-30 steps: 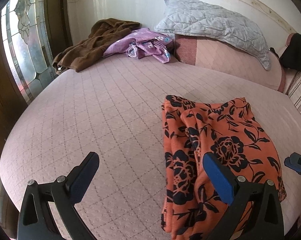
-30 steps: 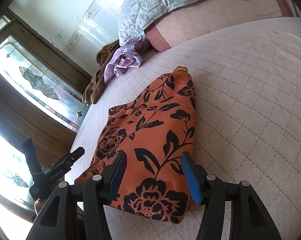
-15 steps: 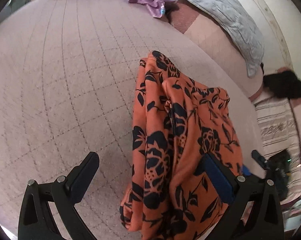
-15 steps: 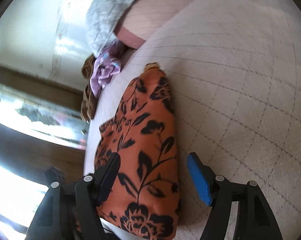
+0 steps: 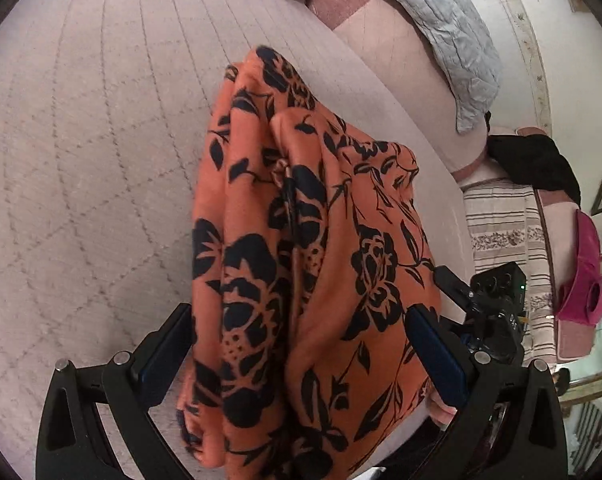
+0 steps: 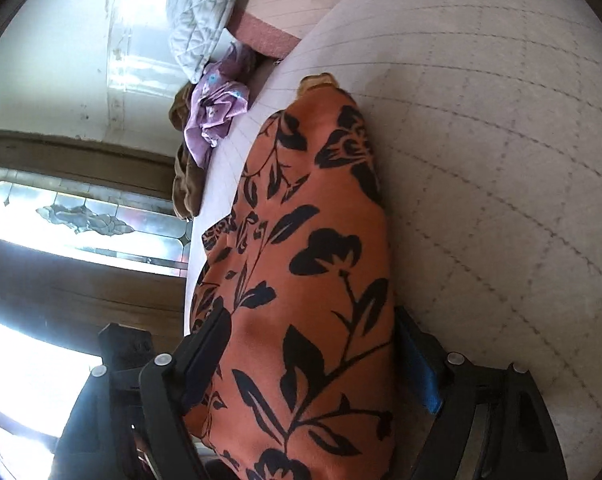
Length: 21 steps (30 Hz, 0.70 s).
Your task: Fold small clothes
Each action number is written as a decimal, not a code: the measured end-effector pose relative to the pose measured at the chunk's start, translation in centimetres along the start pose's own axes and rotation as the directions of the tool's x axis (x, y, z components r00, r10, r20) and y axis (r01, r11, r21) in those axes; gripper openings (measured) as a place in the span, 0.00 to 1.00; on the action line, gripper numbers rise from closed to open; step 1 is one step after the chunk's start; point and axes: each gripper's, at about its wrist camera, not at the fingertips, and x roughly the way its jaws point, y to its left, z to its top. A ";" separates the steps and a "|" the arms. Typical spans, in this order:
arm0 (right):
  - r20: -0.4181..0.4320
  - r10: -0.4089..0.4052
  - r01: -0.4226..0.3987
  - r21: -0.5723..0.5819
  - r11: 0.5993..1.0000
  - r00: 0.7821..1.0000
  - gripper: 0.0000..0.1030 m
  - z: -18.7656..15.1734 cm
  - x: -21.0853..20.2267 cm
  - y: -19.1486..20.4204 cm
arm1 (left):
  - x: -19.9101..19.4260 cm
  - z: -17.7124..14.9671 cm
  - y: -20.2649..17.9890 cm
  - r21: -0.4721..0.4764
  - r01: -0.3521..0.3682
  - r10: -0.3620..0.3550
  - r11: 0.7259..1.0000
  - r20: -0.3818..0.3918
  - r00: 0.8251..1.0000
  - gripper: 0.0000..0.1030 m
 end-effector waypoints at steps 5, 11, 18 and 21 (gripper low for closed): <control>0.014 -0.017 0.017 -0.018 1.000 1.000 0.80 -0.2 0.4 0.3 | -0.7 0.7 1.7 -0.130 0.099 -0.099 0.987 0.009 0.995 1.00; 0.019 -0.020 0.020 -0.024 1.000 1.000 0.80 -0.3 0.4 0.3 | -0.6 0.3 2.1 -0.150 0.095 -0.102 0.984 -0.038 0.994 1.00; 0.025 -0.016 0.017 -0.023 1.000 1.000 0.80 -0.5 0.0 0.1 | -2.2 0.9 3.2 -0.214 0.080 -0.076 0.974 0.028 0.997 1.00; 0.026 -0.018 0.018 -0.023 1.000 1.000 0.80 -0.5 0.0 0.1 | -2.2 1.1 4.1 -0.240 0.085 -0.076 0.967 0.043 0.996 1.00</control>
